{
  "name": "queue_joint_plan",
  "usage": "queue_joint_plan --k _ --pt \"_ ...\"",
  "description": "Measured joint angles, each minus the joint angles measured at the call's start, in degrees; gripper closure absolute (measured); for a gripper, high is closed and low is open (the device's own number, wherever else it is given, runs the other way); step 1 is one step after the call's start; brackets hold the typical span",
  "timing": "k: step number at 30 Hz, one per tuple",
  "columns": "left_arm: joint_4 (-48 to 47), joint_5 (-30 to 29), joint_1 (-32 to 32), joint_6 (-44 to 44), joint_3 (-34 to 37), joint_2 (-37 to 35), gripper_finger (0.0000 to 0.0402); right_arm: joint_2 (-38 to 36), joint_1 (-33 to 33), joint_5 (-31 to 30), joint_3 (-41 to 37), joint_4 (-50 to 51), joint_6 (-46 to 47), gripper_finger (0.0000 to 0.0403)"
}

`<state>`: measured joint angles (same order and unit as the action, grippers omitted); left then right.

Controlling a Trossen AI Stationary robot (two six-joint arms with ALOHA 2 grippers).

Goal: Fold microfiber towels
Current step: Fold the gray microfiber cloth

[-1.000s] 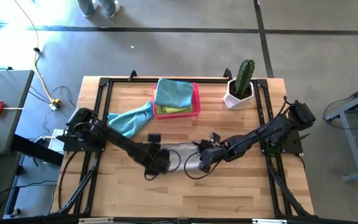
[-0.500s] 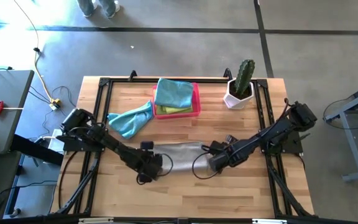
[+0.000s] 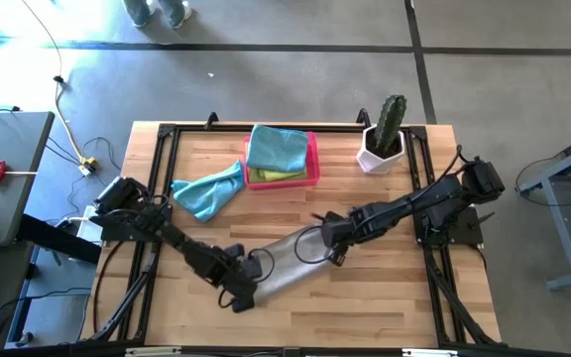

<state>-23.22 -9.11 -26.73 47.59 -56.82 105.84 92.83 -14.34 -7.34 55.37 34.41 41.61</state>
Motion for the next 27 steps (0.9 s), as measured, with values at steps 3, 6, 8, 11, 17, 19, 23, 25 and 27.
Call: queue_joint_plan --k 3,6,8,11,17,19,23,25,27 --pt "0.23 -1.02 -0.74 1.65 0.0 0.06 0.0315 -0.26 0.9 -0.11 0.0 -3.18 -0.46 0.0265" --pt "0.26 -2.2 -1.24 3.21 0.02 0.09 0.0315 -0.26 2.16 -1.04 0.0 -5.33 0.44 0.0265" --pt "0.35 -2.98 -1.54 3.43 0.04 0.13 0.0315 -0.26 2.75 -0.75 0.0 -7.17 0.0 0.0262" --pt "0.45 -3.31 -1.76 3.43 0.07 0.13 0.0315 -0.26 3.37 1.37 0.0 -8.15 -0.09 0.0244" --pt "0.48 -3.9 -1.84 3.32 0.07 0.16 0.0315 -0.26 5.3 3.09 0.0 -1.61 1.9 0.0185" --pt "0.48 -4.44 -1.89 3.28 0.07 0.16 0.0315 -0.26 5.39 2.88 0.0 0.08 1.35 0.0178" --pt "0.48 -4.62 -1.89 3.26 0.07 0.17 0.0315 -0.74 5.28 3.59 0.0 -0.01 -1.65 0.0186" --pt "0.48 -4.64 -1.89 3.28 0.07 0.17 0.0315 -0.71 5.21 3.26 -0.11 0.18 -2.89 0.0195" --pt "0.48 -4.82 -2.0 3.31 0.07 0.17 0.0315 -0.78 4.9 2.8 -2.25 -3.35 -3.07 0.0203"
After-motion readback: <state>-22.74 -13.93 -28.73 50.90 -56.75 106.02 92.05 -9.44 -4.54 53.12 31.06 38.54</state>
